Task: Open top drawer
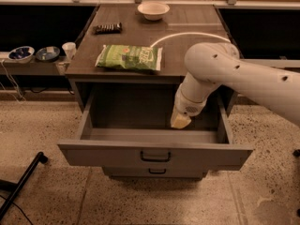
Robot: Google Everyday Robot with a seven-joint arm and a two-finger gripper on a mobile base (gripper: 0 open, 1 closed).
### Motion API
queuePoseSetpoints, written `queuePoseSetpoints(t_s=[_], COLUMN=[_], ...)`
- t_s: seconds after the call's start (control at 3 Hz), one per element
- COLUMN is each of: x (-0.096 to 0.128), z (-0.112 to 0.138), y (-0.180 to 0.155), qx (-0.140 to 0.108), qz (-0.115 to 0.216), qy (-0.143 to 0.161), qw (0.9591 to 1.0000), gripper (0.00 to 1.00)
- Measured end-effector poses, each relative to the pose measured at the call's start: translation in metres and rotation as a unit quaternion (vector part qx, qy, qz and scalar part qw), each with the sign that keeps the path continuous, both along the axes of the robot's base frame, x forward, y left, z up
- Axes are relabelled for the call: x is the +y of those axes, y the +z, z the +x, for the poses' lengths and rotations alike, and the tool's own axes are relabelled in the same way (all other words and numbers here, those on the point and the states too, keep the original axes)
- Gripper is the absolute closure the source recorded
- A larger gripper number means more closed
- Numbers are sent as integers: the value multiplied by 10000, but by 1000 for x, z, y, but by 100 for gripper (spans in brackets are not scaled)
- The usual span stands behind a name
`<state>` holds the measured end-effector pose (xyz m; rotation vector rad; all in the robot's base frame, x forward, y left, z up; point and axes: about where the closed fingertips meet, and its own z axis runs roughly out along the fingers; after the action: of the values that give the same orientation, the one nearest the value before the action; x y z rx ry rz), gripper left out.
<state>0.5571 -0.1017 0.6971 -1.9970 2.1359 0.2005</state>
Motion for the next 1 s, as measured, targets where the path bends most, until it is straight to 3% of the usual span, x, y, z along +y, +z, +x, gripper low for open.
queuePoseSetpoints(t_s=[0.67, 1.0], x=[10, 3], z=[3, -19], y=[-76, -93], qx=[239, 487], qz=[-312, -329], qy=[-660, -605], qw=[9970, 9964], gripper=[100, 100])
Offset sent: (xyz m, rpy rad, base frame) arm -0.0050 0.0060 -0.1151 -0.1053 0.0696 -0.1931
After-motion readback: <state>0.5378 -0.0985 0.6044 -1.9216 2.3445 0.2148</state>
